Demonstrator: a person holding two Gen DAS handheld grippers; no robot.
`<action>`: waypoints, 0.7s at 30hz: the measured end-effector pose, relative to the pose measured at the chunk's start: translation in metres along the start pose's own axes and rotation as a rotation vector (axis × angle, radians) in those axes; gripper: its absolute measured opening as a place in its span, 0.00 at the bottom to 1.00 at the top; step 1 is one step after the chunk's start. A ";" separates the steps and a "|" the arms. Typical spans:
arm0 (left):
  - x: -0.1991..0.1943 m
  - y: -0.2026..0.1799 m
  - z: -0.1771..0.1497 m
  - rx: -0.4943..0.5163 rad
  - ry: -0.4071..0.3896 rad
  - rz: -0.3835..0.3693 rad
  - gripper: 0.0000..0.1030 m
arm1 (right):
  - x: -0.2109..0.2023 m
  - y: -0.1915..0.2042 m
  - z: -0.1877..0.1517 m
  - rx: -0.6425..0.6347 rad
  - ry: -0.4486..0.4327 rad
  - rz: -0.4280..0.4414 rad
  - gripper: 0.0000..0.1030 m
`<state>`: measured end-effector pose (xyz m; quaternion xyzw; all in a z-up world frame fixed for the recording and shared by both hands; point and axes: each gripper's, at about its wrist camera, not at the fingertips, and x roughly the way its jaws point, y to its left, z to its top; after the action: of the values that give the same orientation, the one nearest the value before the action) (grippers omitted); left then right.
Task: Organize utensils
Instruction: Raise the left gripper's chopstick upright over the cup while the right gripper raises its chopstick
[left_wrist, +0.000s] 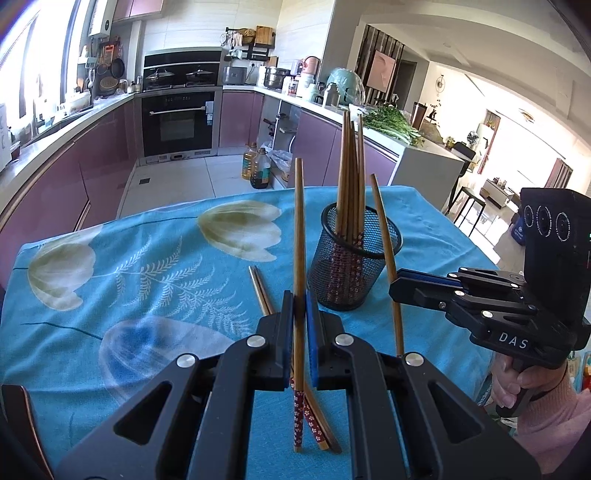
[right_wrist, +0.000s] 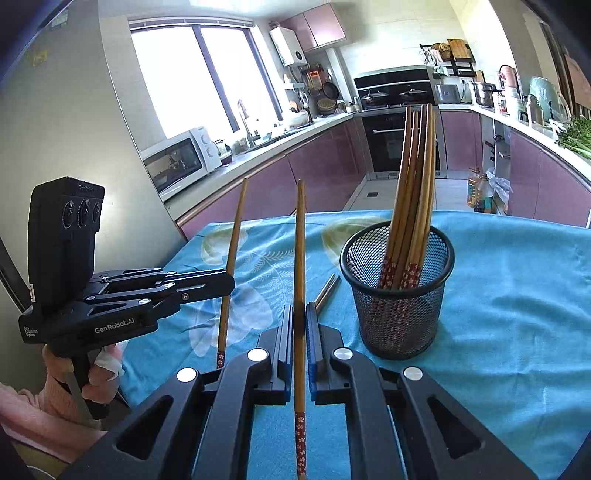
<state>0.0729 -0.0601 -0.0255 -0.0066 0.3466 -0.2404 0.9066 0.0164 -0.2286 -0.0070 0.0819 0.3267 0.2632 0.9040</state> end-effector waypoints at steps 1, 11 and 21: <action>-0.002 -0.001 0.001 0.001 -0.004 -0.006 0.07 | -0.001 0.000 0.000 0.001 -0.005 -0.001 0.05; -0.016 -0.010 0.009 0.019 -0.040 -0.022 0.07 | -0.012 -0.004 0.006 0.005 -0.042 -0.003 0.05; -0.016 -0.016 0.017 0.027 -0.059 -0.033 0.07 | -0.017 -0.003 0.015 -0.001 -0.072 -0.004 0.05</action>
<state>0.0666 -0.0695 0.0009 -0.0074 0.3165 -0.2598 0.9123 0.0158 -0.2402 0.0131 0.0901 0.2939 0.2584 0.9158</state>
